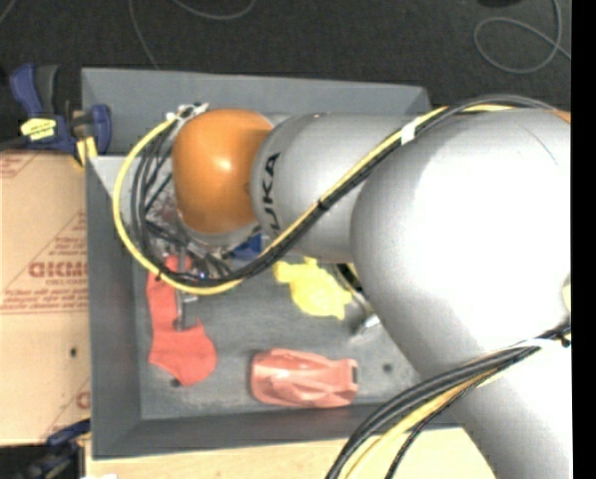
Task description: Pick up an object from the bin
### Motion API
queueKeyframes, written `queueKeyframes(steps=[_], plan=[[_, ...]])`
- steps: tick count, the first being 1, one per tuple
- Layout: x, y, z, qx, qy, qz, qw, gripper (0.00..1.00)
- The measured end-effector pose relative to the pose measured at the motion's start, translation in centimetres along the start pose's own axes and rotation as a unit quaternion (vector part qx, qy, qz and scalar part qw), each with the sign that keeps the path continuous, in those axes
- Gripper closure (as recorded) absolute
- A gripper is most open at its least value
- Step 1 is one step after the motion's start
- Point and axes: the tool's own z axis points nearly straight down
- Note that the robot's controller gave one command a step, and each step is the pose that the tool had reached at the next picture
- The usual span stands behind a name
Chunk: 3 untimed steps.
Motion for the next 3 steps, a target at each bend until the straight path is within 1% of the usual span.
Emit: queueKeyframes(steps=[1,2,3], plan=[[4.4,-2.6,1.1,0.001,-0.0070,-0.106,0.9943,1.00],[4.4,-2.6,1.1,0.000,-0.0070,-0.106,0.9944,1.00],[4.9,-2.6,-12.8,0.001,-0.0098,-0.115,0.9933,1.00]])
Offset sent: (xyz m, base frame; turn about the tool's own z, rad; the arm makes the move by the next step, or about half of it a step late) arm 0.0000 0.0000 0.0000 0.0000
